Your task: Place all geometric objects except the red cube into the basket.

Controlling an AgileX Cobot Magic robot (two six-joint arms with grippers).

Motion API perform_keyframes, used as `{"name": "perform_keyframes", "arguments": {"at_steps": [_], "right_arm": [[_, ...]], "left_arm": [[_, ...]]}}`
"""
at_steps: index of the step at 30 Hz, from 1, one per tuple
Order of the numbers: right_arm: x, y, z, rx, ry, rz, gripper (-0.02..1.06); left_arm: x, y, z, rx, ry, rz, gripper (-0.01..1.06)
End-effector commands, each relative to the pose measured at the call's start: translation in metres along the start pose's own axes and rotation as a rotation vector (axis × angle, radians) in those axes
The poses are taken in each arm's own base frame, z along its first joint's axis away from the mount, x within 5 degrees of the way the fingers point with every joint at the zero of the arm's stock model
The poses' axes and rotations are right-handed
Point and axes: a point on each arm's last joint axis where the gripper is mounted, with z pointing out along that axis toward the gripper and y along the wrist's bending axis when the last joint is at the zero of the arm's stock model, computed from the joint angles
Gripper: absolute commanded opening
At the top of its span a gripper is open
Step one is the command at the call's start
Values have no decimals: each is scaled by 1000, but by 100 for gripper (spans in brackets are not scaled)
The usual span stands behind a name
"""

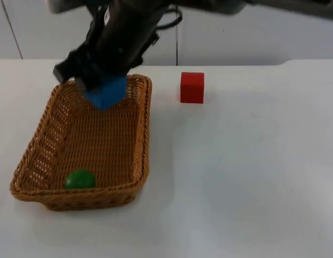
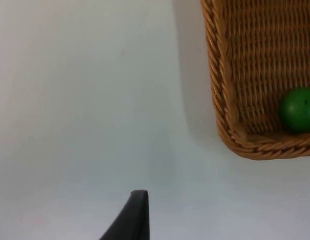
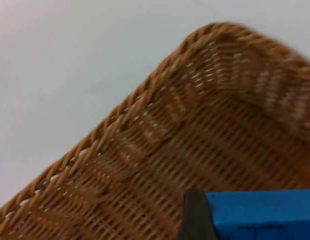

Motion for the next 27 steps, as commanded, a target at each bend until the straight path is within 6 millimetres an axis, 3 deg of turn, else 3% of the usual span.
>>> {"name": "perform_keyframes", "arguments": {"at_steps": [1, 4, 8, 9, 13, 14, 15, 18, 19, 23, 24, 27], "right_arm": [[1, 7, 11, -7, -29, -10, 1], [9, 9, 23, -12, -14, -9, 7], [24, 10, 42, -23, 34, 2, 34], [24, 10, 42, -23, 34, 2, 34], [31, 11, 49, -30, 64, 10, 70], [31, 11, 49, -30, 64, 10, 70], [29, 11, 45, -33, 64, 15, 77], [9, 11, 17, -40, 27, 21, 85], [9, 11, 17, -40, 27, 21, 85], [-20, 5, -47, 0, 1, -31, 85], [-20, 5, -47, 0, 1, -31, 85], [-35, -2, -101, 47, 12, -53, 85]], "left_arm": [[1, 0, 0, -1, -2, 7, 105], [1, 0, 0, -1, -2, 7, 105], [1, 0, 0, -1, -2, 7, 105], [1, 0, 0, -1, -2, 7, 105], [1, -1, 0, 0, -4, 6, 105], [1, -1, 0, 0, -4, 6, 105], [1, -1, 0, 0, -4, 6, 105], [1, -1, 0, 0, -4, 6, 105], [1, -1, 0, 0, -4, 6, 105], [1, -1, 0, 0, -4, 3, 105], [1, -1, 0, 0, -4, 3, 105], [1, -1, -1, 4, -7, -1, 105]]}}
